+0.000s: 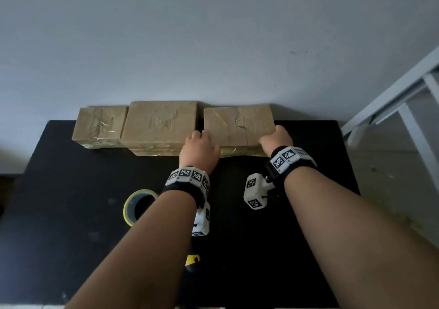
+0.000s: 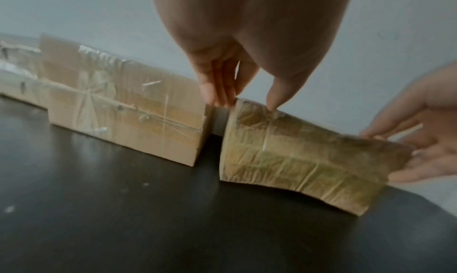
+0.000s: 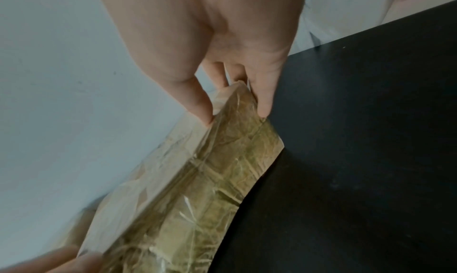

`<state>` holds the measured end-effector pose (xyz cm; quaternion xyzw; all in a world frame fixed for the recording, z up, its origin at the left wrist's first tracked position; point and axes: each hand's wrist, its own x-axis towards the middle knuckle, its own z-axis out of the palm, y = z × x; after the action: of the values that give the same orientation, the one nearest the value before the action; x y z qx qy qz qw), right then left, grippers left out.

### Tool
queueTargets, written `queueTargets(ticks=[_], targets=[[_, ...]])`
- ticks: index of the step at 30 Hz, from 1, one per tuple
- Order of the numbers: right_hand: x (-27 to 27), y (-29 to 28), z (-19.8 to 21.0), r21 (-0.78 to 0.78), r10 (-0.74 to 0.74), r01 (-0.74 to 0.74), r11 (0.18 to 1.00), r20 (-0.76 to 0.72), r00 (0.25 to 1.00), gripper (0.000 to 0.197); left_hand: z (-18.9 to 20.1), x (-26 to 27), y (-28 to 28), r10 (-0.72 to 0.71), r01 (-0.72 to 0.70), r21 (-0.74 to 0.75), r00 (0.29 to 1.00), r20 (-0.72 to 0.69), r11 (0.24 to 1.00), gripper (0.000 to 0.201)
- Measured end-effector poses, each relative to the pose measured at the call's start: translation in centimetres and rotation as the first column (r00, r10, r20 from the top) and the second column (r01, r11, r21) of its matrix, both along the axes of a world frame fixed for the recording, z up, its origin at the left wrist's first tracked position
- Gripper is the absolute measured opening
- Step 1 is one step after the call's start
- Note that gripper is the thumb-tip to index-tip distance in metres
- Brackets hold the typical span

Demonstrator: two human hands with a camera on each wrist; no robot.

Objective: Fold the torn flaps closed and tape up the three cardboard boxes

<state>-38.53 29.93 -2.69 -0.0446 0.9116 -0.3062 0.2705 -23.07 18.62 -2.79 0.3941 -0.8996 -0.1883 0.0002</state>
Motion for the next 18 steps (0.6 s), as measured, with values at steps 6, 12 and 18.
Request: queueTargets(ticks=[6,12,18], targets=[[0.3,-1.2,-0.3,0.002,-0.024,0.024,1.0,0.021,0.999,0.048,-1.0,0.6,-1.0,-0.041,0.029,-0.302,0.999,-0.033,0.953,0.038],[1.3,-1.2,-0.7,0.016,0.008,-0.008,1.0,-0.024,1.0,0.05,-1.5,0.8,-1.0,-0.005,0.003,-0.138,1.0,-0.01,0.99,0.052],[1.6,-1.5,0.1,0.104,0.069,-0.063,0.993,-0.056,0.996,0.06,0.2,1.5,-1.4,-0.049,0.053,-0.039,0.993,0.111,0.998,0.062]])
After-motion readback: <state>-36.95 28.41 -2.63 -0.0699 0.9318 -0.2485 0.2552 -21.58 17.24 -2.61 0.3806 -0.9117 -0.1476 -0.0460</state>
